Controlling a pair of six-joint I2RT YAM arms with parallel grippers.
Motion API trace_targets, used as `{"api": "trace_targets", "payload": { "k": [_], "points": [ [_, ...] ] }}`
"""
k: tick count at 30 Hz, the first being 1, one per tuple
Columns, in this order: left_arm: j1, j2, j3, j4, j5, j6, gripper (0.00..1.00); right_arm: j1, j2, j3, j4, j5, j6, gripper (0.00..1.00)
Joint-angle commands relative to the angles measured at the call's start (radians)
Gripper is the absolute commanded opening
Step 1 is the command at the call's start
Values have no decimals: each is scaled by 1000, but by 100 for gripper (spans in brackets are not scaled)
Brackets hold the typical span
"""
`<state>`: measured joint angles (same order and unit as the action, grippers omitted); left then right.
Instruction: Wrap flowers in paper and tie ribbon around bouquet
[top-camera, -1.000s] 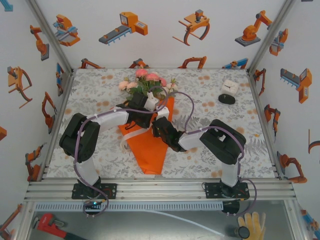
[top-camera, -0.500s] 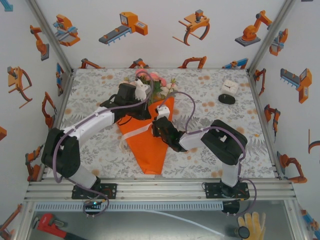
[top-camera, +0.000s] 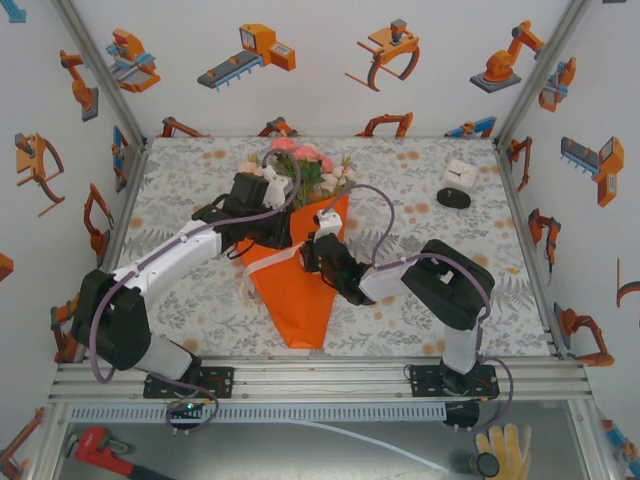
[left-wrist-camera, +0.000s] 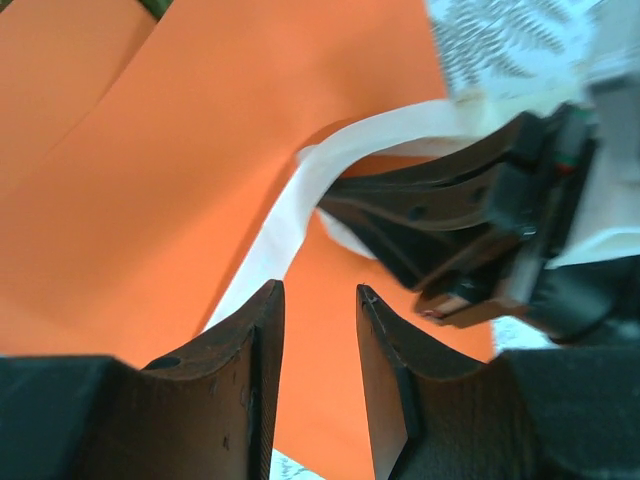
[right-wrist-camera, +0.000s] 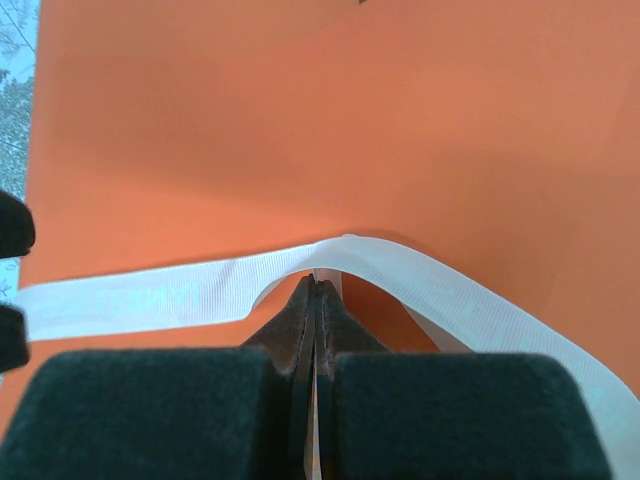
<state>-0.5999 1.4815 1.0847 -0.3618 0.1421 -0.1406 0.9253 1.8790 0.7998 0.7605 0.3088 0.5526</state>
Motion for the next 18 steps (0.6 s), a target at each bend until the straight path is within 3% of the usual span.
{"api": "trace_targets", "payload": {
  "k": [1,4,8,11,18],
  "points": [
    [-48,55,-57,5,-131,143,37,-6,-43,-33,31,39,-3,1],
    [-78,113,-69,76,-170,190,39,-9,-46,-33,32,29,-4,1],
    [-97,189,-54,126,-197,247,53,-9,-40,-21,31,8,-4,1],
    [-97,235,-25,133,-206,265,56,-10,-43,-19,31,10,-8,1],
    [-98,298,1,216,-220,245,51,-10,-46,-22,31,11,-8,1]
  ]
}}
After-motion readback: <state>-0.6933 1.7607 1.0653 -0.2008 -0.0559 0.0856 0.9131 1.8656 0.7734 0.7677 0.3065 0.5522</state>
